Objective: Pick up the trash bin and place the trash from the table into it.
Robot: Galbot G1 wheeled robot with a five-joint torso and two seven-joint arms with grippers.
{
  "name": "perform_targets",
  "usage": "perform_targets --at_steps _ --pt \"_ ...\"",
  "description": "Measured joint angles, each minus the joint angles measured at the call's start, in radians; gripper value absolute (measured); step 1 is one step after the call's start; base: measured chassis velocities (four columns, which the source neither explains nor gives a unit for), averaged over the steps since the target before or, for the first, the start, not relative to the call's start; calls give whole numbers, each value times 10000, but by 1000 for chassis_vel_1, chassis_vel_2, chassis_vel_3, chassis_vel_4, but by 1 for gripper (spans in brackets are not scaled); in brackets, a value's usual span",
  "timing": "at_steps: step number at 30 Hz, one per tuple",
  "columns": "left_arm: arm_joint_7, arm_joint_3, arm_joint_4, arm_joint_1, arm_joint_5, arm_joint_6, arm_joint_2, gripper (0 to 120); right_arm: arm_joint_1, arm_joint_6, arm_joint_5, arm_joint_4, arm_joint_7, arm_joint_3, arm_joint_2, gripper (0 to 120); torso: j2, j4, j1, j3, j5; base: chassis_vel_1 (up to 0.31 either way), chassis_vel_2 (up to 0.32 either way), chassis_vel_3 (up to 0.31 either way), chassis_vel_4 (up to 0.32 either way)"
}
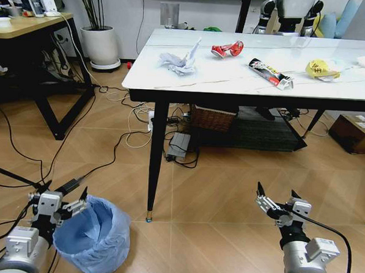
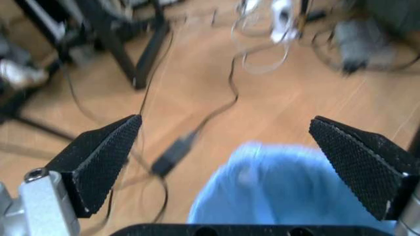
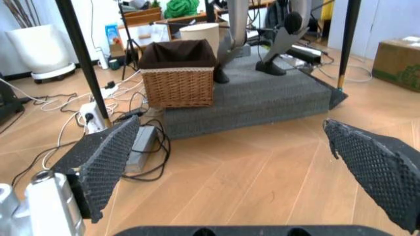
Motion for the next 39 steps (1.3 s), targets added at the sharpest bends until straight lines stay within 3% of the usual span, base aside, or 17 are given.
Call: perform_targets --at_steps 14,24,30,39 --pt "-103 97 1513 -445 124 705 9 100 234 -1122 2414 11 1370 134 -1044 100 41 1 9 29 3 0 0 0 0" --pt "-202 -6 2068 -842 69 1768 118 100 330 -1216 2572 -262 1442 150 -1104 100 52 -1 13 38 3 0 0 0 0" --pt "-299 22 2366 -1045 -473 2624 89 100 256 -1005 2501 -404 1398 112 -1004 100 60 1 14 45 3 0 0 0 0" --pt "-690 223 2892 -1792 -1243 3225 36 100 140 -878 2524 -321 1305 166 -1197 100 65 0 16 50 3 0 0 0 0"
